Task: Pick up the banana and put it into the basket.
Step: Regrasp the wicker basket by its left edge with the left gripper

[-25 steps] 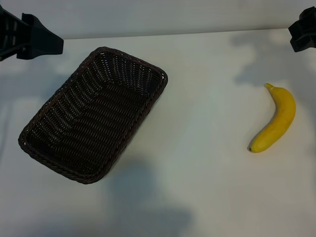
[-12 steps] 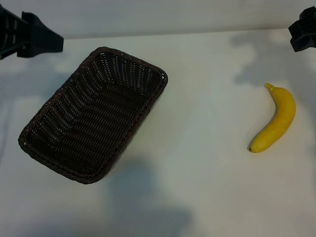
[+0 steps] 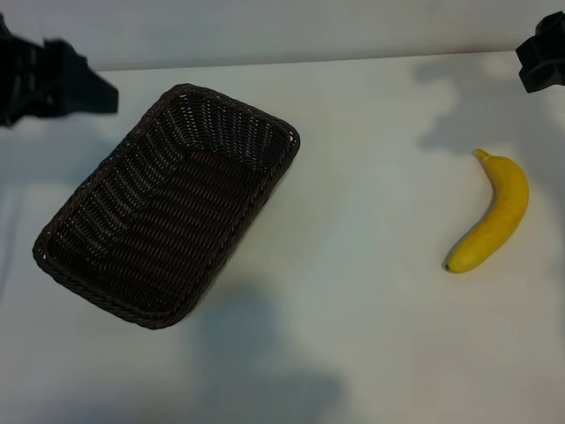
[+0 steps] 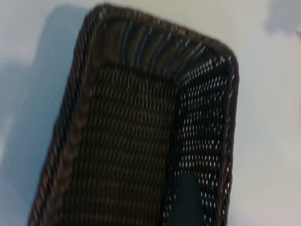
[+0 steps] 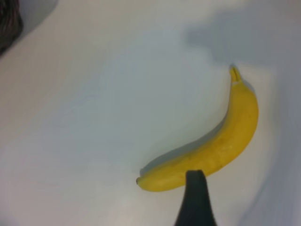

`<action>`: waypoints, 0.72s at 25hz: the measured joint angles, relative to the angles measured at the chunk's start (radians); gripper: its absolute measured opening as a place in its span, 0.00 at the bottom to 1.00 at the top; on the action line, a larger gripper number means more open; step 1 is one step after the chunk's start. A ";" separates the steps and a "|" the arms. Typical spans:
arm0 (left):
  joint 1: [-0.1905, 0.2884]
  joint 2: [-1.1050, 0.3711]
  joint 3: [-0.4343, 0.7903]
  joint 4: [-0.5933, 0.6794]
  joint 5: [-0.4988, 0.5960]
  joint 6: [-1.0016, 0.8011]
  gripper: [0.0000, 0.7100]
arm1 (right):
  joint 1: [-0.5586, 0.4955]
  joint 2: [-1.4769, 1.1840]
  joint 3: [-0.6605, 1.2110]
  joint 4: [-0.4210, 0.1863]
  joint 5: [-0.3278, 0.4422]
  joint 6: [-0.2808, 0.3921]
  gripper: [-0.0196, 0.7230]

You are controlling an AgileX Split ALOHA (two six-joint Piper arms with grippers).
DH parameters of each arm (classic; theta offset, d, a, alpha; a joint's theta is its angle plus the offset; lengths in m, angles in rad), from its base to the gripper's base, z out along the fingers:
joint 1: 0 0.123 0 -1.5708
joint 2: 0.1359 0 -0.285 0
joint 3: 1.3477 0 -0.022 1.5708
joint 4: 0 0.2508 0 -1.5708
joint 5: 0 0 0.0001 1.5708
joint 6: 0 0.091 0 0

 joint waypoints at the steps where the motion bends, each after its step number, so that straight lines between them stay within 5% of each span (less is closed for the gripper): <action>1: 0.000 0.000 0.040 -0.010 -0.015 -0.012 0.86 | 0.000 0.000 0.000 0.000 -0.001 0.000 0.76; 11: 0.000 -0.048 0.500 -0.278 -0.388 -0.071 0.86 | 0.000 0.000 0.000 -0.001 -0.002 0.000 0.76; 18: 0.000 -0.151 0.548 -0.156 -0.439 -0.259 0.86 | 0.000 0.000 0.000 -0.001 -0.003 0.000 0.76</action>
